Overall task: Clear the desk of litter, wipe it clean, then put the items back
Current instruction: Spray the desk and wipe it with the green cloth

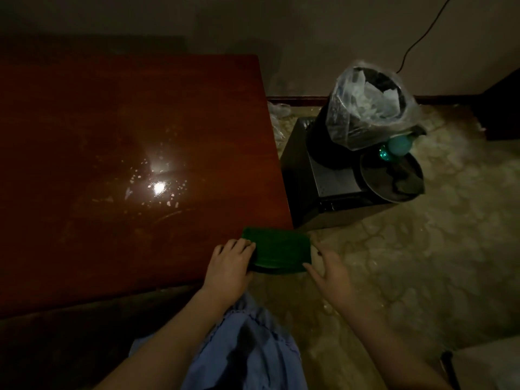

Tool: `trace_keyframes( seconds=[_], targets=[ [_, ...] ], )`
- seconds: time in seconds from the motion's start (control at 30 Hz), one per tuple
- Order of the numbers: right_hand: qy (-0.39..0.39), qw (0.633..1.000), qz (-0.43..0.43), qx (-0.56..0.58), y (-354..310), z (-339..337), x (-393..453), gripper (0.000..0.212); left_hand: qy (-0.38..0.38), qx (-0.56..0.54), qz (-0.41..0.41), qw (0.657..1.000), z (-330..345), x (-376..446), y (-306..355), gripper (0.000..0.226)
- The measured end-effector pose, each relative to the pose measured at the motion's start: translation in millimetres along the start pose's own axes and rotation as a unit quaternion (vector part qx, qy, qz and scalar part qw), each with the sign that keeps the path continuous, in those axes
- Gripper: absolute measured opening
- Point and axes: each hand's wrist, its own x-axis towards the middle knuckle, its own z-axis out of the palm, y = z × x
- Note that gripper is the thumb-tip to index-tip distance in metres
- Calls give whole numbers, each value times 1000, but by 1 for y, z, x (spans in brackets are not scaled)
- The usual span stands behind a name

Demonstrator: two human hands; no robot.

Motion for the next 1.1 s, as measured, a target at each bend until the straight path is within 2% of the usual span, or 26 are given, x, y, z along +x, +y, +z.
trace_keyframes(
  seconds=[0.07,0.13,0.27,0.4,0.5,0.57,0.67,0.7,0.77,0.83,0.93,1.0,1.03,1.07,1.1],
  targets=[
    [-11,996,76,48,-5,-1,-10,37,-10,20,-3,1000,1,-4,2,61],
    [-9,995,83,60,-11,5,-16,26,-12,38,-4,999,2,-9,3,62],
    [25,986,139,92,-30,2,-17,17,-22,64,5,998,-3,-12,5,60],
    [-17,965,190,181,-56,-15,-4,4,-46,43,0,998,-12,-7,6,74],
    [-28,940,205,272,-80,-28,15,17,-36,-47,-21,998,-18,-10,12,92],
    [-36,915,225,332,-92,-37,28,14,-14,-113,-48,992,-18,-9,11,79],
    [-58,889,246,382,-100,-45,44,6,13,-180,-68,981,-19,-7,2,25],
    [-59,880,251,398,-98,-45,49,8,17,-239,-83,967,-20,-6,0,8],
    [-55,859,274,429,-92,-41,56,22,28,-383,-138,913,-28,-1,-1,12],
    [-67,861,274,423,-86,-36,60,32,48,-453,-186,870,-38,6,-2,16],
    [-97,877,254,396,-83,-28,63,42,72,-421,-216,878,-39,16,-5,17],
    [-86,897,252,353,-84,-24,68,56,42,-439,-214,871,-39,18,-5,9],
    [-81,910,250,321,-85,-22,71,63,13,-457,-206,865,-39,18,-4,21],
    [-83,924,246,282,-85,-21,75,67,-14,-448,-195,872,-38,18,-4,46],
    [-92,937,239,239,-85,-20,79,68,-40,-387,-183,903,-38,19,-2,74]
  ],
)
